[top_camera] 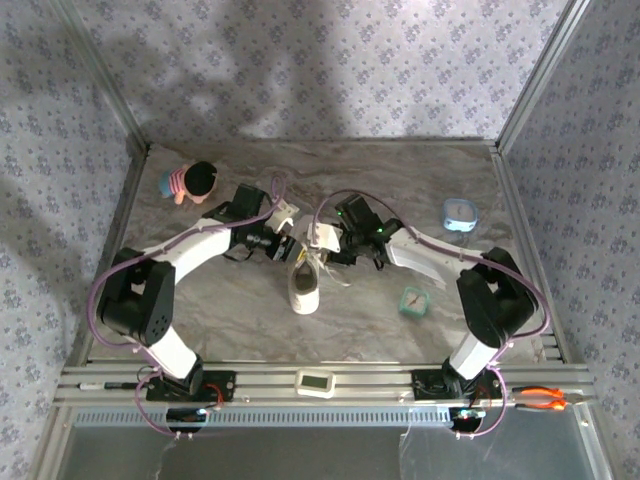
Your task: Tie the shoes
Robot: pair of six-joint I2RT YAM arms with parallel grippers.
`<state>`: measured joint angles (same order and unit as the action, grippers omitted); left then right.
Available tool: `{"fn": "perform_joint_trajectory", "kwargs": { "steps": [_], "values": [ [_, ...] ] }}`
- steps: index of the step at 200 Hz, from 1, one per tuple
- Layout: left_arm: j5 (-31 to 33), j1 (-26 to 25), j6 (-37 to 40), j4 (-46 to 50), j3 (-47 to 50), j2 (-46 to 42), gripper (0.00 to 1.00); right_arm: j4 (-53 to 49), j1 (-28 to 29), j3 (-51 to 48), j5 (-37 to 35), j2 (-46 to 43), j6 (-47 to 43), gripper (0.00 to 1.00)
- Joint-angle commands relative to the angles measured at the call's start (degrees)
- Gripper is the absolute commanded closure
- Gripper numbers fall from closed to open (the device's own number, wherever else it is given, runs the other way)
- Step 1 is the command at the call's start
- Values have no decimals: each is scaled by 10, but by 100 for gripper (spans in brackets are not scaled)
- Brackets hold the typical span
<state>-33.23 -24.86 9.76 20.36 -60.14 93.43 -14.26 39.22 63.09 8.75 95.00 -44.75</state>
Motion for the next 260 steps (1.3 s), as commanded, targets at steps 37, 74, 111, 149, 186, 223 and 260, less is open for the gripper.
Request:
{"fn": "perform_joint_trajectory", "kwargs": {
  "steps": [37, 74, 111, 149, 186, 223, 260],
  "values": [
    [-33, 8, -2, 49, -25, 23, 49, 27, 16, 48, -11, 60, -49, 50],
    [-32, 10, -2, 53, -24, 27, 49, 26, 18, 65, -14, 58, -41, 99],
    [-24, 11, -2, 59, -24, 32, 49, 13, 16, 33, -35, 22, -34, 100],
    [-20, 11, -7, 57, -18, 34, 49, -1, 0, 25, -43, 3, -11, 100],
    [-18, 11, -8, 57, -14, 35, 50, -4, -6, 18, -32, -7, 1, 100],
    [-26, 15, -9, 42, -4, 17, 49, 34, 0, -24, -24, -36, -18, 64],
    [-37, 19, -11, 45, -9, 22, 49, 57, 21, -24, -62, -31, -69, 50]
  ]
}}
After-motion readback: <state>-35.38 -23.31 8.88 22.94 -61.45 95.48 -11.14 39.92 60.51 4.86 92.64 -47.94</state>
